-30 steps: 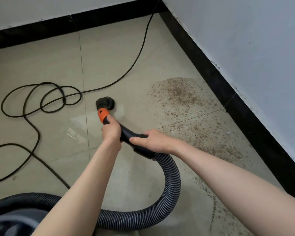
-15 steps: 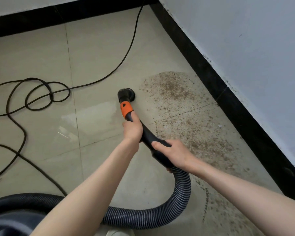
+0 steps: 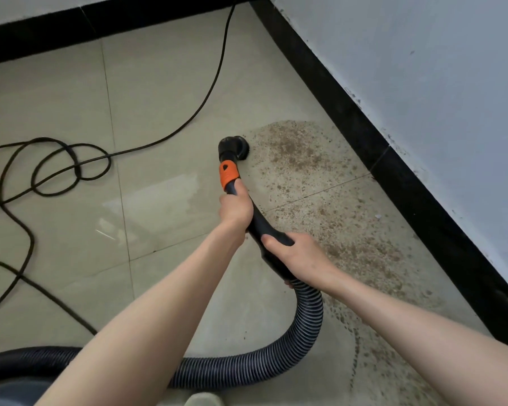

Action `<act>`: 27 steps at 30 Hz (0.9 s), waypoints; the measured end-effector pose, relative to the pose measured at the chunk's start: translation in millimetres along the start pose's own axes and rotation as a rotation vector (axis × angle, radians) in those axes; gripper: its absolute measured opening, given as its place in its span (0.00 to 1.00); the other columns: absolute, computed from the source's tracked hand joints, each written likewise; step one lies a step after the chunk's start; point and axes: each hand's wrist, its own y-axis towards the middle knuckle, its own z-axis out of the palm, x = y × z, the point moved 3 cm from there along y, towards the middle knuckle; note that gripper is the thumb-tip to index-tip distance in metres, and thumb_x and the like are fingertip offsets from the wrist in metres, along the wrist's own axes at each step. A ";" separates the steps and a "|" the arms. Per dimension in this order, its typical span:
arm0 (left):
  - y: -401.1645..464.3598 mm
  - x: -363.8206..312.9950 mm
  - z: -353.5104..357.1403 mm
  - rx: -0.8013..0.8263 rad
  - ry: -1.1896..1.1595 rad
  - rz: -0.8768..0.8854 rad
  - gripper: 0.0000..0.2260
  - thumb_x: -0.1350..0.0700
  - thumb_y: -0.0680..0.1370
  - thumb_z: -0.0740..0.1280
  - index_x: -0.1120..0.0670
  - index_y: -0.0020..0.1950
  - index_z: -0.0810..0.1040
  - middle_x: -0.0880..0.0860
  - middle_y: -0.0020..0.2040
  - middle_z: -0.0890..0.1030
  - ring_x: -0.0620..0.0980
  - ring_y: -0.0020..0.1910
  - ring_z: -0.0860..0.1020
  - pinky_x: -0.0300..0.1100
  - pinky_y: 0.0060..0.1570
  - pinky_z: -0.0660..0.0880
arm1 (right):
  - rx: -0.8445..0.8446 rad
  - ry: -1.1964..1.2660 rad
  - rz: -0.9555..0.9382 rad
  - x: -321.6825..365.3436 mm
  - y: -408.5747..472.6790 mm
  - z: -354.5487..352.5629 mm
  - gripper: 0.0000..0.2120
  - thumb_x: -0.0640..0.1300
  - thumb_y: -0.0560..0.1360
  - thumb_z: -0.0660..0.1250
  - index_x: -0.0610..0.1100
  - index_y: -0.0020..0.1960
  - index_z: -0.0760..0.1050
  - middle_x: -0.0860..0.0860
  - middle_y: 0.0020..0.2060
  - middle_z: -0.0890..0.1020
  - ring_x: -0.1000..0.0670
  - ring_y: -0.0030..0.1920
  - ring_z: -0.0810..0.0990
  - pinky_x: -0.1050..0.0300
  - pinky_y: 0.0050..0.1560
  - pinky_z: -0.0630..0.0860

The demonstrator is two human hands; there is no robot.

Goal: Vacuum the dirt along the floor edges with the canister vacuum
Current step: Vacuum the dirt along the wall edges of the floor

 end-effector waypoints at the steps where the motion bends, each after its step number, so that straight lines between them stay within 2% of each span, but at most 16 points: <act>1: 3.5 -2.7 1.6 -0.002 0.008 0.003 0.27 0.41 0.81 0.50 0.62 0.68 0.66 0.61 0.61 0.74 0.60 0.58 0.75 0.54 0.59 0.74 | -0.007 0.006 0.000 0.8 3.4 -0.3 0.17 0.59 0.72 0.69 0.46 0.35 0.76 0.54 0.21 0.78 0.53 0.21 0.76 0.61 0.22 0.72; 7: 23.4 -28.4 6.5 -0.015 0.050 0.014 0.27 0.41 0.81 0.50 0.62 0.68 0.65 0.61 0.62 0.74 0.60 0.58 0.75 0.54 0.58 0.74 | -0.030 0.052 -0.004 17.6 29.1 -5.2 0.17 0.58 0.72 0.69 0.49 0.30 0.77 0.53 0.21 0.77 0.52 0.20 0.76 0.62 0.21 0.71; 13: 39.3 -47.1 15.1 -0.028 0.080 0.049 0.26 0.41 0.82 0.50 0.61 0.69 0.64 0.61 0.63 0.73 0.60 0.58 0.75 0.53 0.58 0.75 | -0.031 0.112 0.023 22.5 47.2 -10.2 0.19 0.59 0.72 0.69 0.43 0.37 0.77 0.50 0.24 0.78 0.50 0.20 0.76 0.60 0.23 0.72; 21: 31.5 -51.8 59.9 0.077 0.169 0.132 0.26 0.42 0.82 0.50 0.61 0.69 0.64 0.61 0.61 0.74 0.59 0.56 0.75 0.49 0.51 0.74 | -0.176 0.134 0.048 0.9 37.9 -35.6 0.20 0.61 0.73 0.68 0.44 0.37 0.74 0.50 0.25 0.78 0.48 0.23 0.77 0.56 0.25 0.74; 23: 31.0 -61.2 72.6 0.129 0.192 0.153 0.26 0.41 0.82 0.50 0.60 0.69 0.64 0.60 0.59 0.75 0.57 0.52 0.76 0.47 0.46 0.74 | -0.227 0.158 0.065 3.3 38.8 -43.1 0.19 0.60 0.74 0.68 0.44 0.37 0.75 0.50 0.25 0.78 0.49 0.22 0.77 0.58 0.24 0.73; 27: 37.2 -84.1 88.6 0.167 0.239 0.204 0.25 0.41 0.82 0.50 0.61 0.65 0.68 0.56 0.48 0.74 0.53 0.41 0.73 0.42 0.35 0.69 | -0.273 0.215 0.079 16.9 50.5 -56.1 0.19 0.60 0.74 0.68 0.44 0.38 0.77 0.52 0.23 0.78 0.51 0.20 0.77 0.63 0.21 0.70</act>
